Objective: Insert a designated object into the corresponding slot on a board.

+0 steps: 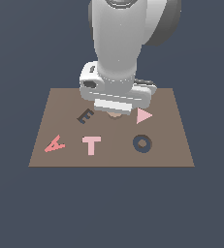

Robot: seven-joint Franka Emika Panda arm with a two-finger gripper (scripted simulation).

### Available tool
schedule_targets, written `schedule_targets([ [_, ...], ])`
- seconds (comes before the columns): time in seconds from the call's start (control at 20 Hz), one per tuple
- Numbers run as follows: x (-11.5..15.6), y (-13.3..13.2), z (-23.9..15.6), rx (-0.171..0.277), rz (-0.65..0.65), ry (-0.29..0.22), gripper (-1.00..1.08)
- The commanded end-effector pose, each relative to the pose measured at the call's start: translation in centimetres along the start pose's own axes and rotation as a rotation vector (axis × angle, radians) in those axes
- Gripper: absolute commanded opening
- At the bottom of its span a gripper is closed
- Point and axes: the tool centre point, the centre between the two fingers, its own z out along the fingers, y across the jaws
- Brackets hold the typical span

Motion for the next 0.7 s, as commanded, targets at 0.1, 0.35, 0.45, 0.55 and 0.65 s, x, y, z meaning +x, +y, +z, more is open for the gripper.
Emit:
schedule_targets([
  [0.1,0.0,-0.1,0.4,0.002,0.008,0.006,1.0],
  [0.35,0.1,-0.1,0.2,0.001,0.005,0.004,1.0],
  [0.45,0.1,-0.1,0.4,0.001,0.005,0.004,1.0],
  [0.55,0.1,-0.1,0.8,0.001,0.005,0.004,1.0],
  [0.65,0.1,-0.1,1.4,0.001,0.005,0.004,1.0],
])
